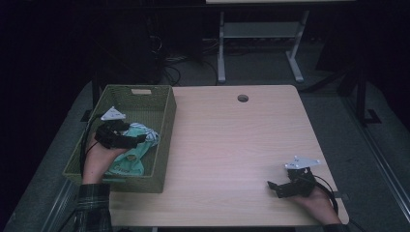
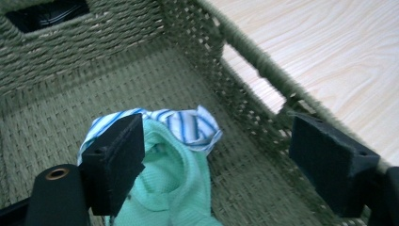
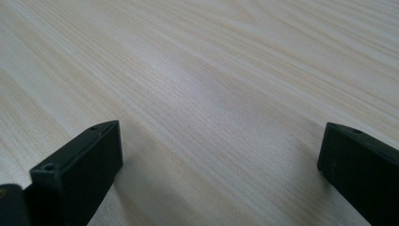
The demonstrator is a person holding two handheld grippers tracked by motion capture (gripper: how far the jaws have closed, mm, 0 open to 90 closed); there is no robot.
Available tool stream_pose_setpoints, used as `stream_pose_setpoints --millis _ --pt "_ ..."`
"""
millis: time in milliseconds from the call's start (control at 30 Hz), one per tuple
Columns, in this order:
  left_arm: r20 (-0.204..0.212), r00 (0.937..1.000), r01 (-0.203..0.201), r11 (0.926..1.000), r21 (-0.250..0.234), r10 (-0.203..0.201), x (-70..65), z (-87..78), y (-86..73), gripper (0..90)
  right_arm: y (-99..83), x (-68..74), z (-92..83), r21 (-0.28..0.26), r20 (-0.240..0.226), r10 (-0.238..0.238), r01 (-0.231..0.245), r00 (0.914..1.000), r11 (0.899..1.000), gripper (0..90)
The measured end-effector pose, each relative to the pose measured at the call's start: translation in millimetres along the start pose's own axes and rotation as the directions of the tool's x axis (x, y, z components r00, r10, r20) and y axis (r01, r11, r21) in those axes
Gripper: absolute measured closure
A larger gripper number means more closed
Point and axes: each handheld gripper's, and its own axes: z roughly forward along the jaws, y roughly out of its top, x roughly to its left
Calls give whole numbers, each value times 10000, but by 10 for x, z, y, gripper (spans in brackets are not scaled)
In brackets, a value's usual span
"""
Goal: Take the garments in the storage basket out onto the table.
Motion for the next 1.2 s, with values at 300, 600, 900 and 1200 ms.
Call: stream_pose_setpoints --millis 300,600,900,1200 --pt "-36 10000 63 9998 207 -62 85 83 -109 189 0 -1 0 -8 2 -18 18 10000 10000 0" --pt "-107 9999 1 9988 492 5 140 180 -200 210 -1 -1 1 -6 2 -10 10 10000 10000 1" --pt "-337 9994 -30 9919 1271 73 175 307 -283 221 0 0 0 -5 0 -7 7 10000 10000 0" --pt "-613 9979 -69 9682 2502 230 128 459 -318 221 -1 1 0 1 8 2 -2 10000 10000 1"
